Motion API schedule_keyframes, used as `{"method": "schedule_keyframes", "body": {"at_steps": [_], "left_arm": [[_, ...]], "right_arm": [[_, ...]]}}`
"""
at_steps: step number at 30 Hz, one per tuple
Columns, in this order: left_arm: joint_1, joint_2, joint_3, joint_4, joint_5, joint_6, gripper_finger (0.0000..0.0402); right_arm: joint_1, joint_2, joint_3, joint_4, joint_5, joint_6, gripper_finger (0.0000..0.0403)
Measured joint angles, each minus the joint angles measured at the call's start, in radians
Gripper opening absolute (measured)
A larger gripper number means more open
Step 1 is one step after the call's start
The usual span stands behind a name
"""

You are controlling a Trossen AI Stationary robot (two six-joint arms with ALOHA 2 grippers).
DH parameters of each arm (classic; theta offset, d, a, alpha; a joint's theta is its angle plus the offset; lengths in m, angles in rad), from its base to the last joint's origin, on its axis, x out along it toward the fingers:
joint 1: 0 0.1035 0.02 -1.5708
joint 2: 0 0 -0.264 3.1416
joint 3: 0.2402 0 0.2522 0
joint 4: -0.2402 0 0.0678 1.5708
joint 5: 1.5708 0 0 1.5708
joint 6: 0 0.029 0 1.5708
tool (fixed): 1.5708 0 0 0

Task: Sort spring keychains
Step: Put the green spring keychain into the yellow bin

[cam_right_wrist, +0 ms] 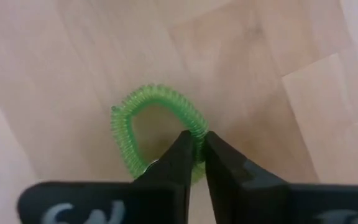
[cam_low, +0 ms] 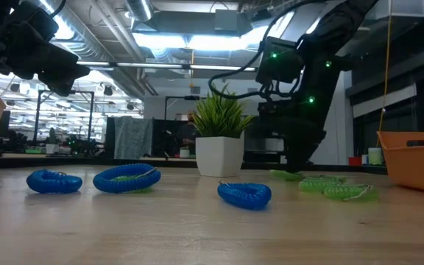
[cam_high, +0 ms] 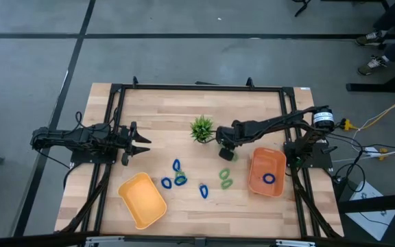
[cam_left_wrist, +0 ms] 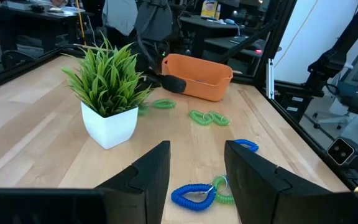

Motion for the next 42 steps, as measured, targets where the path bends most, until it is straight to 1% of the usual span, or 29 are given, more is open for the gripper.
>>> {"method": "schedule_keyframes", "body": {"at_steps": [2,7,11,13,15,18,22,28,32,38,42], "left_arm": [[0.000,0.000,0.000,0.000,0.000,0.000,0.0148],[0.000,0.000,0.000,0.000,0.000,0.000,0.0148],[0.000,0.000,0.000,0.000,0.000,0.000,0.0148],[0.000,0.000,0.000,0.000,0.000,0.000,0.0148],[0.000,0.000,0.000,0.000,0.000,0.000,0.0148],[0.000,0.000,0.000,0.000,0.000,0.000,0.0148],[0.000,0.000,0.000,0.000,0.000,0.000,0.0148],[0.000,0.000,0.000,0.000,0.000,0.000,0.0148],[0.000,0.000,0.000,0.000,0.000,0.000,0.0148],[0.000,0.000,0.000,0.000,0.000,0.000,0.0148],[0.000,0.000,0.000,0.000,0.000,0.000,0.0148]], "right_arm": [[0.006,0.000,0.000,-0.003,-0.005,-0.002,0.0037],[0.019,-0.001,-0.001,-0.006,-0.009,-0.023,0.0016],[0.030,-0.013,-0.001,-0.007,-0.020,-0.024,0.0015],[0.035,-0.031,-0.004,-0.015,-0.046,-0.027,0.0019],[0.040,-0.058,-0.008,-0.031,-0.105,-0.030,0.0020],[0.042,-0.110,-0.006,-0.017,-0.160,-0.031,0.0017],[0.053,-0.155,-0.006,0.016,-0.186,-0.023,0.0016],[0.100,-0.179,-0.004,0.135,-0.212,-0.022,0.0016],[0.130,-0.179,-0.004,0.253,-0.238,-0.029,0.0016],[0.166,-0.179,-0.003,0.489,-0.256,-0.110,0.0016],[0.186,-0.180,-0.003,0.578,-0.257,-0.164,0.0016]]}}
